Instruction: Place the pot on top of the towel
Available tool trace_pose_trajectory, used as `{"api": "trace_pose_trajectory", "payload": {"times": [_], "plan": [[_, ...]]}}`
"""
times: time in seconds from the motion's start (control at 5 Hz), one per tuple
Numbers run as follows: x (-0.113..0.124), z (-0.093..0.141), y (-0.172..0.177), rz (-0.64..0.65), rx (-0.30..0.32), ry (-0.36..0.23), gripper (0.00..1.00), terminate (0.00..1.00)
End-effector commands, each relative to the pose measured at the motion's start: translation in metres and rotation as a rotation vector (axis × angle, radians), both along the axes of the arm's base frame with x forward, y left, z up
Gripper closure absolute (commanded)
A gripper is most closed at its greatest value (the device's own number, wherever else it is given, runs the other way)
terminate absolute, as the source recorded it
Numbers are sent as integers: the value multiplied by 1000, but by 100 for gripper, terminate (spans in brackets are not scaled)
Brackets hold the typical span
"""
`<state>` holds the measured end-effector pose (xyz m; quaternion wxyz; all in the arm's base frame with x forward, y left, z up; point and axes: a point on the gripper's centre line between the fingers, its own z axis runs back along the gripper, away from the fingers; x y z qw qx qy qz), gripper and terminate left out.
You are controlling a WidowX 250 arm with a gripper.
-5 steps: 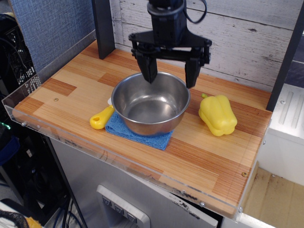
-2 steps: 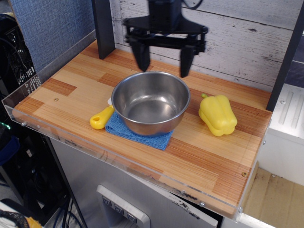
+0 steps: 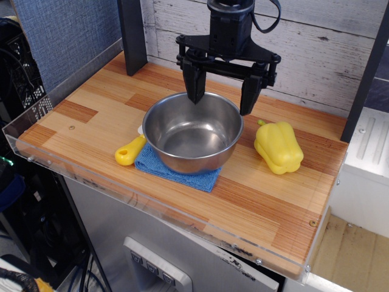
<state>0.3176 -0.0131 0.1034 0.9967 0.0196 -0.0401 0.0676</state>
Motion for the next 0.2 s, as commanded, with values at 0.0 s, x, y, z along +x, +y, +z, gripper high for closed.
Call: {"api": "trace_pose_trajectory", "payload": {"times": [0.0], "plan": [[-6,12,3,-4,1,-47,0,100]]}}
